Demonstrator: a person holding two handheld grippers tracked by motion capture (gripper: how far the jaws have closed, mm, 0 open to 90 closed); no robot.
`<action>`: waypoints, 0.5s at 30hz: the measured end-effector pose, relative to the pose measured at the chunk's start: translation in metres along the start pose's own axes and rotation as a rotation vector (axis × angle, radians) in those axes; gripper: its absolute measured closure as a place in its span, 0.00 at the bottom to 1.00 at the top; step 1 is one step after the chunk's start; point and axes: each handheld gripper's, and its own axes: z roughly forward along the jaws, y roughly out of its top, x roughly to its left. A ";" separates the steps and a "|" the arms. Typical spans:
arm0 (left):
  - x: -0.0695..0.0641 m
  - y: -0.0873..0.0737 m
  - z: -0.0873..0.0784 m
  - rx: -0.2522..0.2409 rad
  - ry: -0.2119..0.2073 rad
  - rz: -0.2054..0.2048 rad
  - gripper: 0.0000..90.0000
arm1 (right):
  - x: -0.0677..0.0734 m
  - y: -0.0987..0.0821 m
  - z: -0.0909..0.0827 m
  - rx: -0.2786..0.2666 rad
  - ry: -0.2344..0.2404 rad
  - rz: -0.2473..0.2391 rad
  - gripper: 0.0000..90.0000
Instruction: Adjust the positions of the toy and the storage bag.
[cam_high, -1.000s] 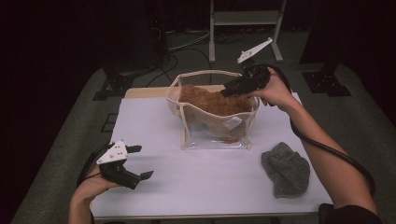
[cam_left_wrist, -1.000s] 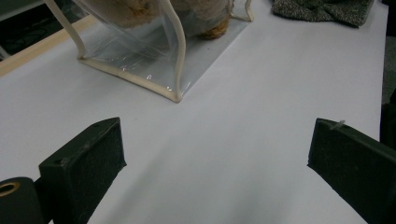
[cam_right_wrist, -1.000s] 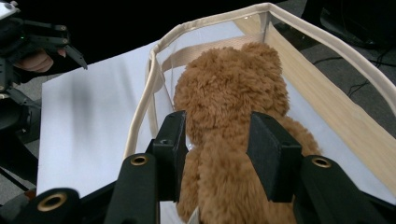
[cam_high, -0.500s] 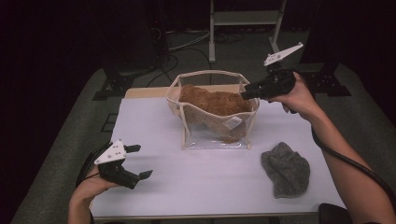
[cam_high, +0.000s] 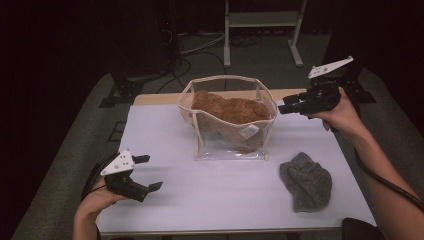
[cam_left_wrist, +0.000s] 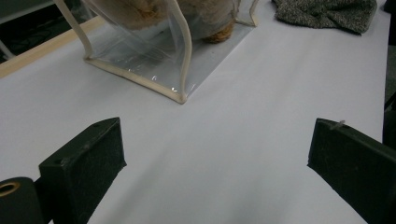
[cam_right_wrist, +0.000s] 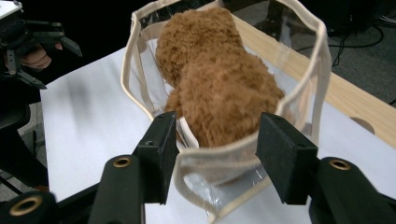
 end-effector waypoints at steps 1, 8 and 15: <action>0.000 0.000 0.000 0.000 0.000 0.001 0.03 | -0.001 -0.003 -0.002 0.001 -0.004 0.003 0.51; 0.000 -0.001 0.001 0.005 0.001 -0.003 0.03 | -0.004 -0.028 -0.008 0.000 -0.009 0.037 0.48; -0.001 -0.001 0.002 0.008 -0.001 -0.003 0.03 | -0.010 -0.054 -0.008 0.001 -0.004 0.074 0.46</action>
